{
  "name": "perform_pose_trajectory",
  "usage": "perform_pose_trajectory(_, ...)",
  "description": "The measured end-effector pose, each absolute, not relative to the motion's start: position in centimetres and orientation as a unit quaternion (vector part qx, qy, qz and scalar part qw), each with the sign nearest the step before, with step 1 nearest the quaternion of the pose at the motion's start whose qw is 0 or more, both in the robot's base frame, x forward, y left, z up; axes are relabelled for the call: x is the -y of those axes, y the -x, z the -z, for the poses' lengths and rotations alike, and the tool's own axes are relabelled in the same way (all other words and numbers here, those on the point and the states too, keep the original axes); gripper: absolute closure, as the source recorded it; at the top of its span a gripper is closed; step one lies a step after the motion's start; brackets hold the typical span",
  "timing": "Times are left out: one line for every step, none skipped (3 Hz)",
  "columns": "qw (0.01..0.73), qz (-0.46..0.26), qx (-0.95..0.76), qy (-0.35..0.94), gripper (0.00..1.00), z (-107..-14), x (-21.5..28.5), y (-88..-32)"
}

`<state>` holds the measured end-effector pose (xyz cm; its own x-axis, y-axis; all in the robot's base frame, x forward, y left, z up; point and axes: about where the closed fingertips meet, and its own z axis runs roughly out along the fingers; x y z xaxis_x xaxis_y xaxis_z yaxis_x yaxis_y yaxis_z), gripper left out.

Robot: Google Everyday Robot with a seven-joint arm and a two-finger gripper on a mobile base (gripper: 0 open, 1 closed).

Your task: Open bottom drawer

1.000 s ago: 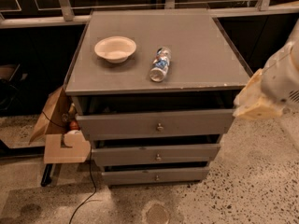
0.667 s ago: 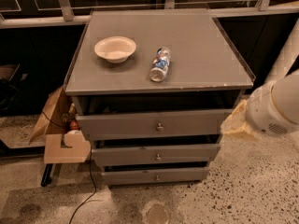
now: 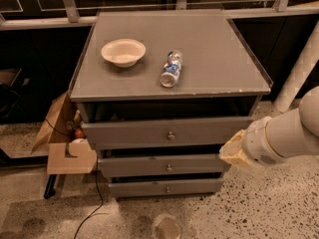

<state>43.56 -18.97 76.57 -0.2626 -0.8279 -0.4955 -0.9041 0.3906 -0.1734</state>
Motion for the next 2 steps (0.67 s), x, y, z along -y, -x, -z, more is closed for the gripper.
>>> perform_pose_trajectory(0.278, -0.065, -0.788, 0.546, 1.00, -74.3, 19.6, -43.4)
perform_pose_trajectory(0.301, -0.062, -0.787, 0.535, 1.00, -68.8, 20.5, -43.1)
